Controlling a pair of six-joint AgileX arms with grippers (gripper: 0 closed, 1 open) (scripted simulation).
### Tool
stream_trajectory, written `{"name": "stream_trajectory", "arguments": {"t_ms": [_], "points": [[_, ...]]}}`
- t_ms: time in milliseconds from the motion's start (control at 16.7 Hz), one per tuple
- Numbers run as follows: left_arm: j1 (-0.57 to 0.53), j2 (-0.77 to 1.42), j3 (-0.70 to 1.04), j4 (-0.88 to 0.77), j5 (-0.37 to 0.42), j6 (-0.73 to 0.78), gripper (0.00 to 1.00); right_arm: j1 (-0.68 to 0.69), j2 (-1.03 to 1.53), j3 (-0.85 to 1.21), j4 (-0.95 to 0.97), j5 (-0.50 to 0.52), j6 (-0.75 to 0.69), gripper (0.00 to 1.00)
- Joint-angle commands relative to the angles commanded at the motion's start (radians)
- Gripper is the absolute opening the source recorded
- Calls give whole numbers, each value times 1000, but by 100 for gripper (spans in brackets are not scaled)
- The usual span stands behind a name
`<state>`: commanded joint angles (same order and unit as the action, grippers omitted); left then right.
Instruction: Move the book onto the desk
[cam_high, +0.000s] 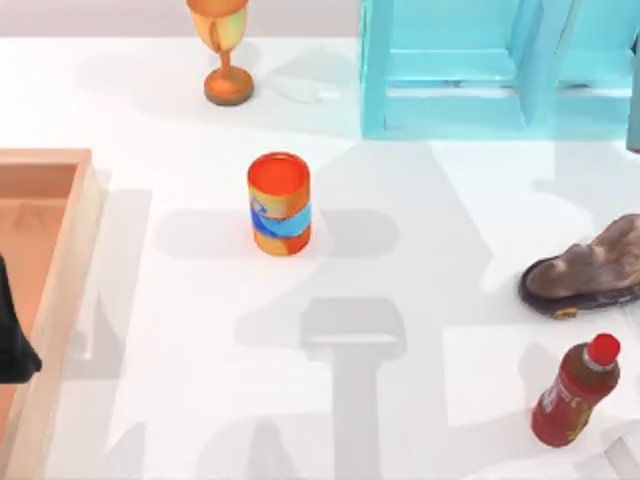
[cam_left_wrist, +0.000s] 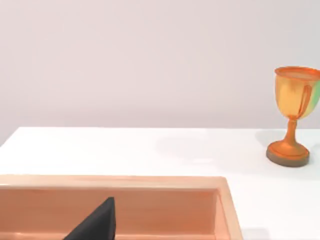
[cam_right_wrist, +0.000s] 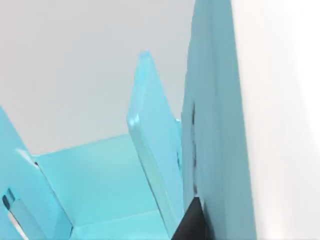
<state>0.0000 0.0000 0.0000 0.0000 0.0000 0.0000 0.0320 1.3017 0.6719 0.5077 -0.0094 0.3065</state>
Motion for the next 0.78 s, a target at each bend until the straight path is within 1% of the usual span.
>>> {"name": "stream_trajectory", "arguments": {"t_ms": [120,240,780], "points": [[0,0,0,0,0,0,100,114,64,6,-12,84,-103,0],[0,0,0,0,0,0,100,260,133,16,-21,190,-230,0],[0,0,0,0,0,0,100,1032,401,94,-20,757,-897,0]]}}
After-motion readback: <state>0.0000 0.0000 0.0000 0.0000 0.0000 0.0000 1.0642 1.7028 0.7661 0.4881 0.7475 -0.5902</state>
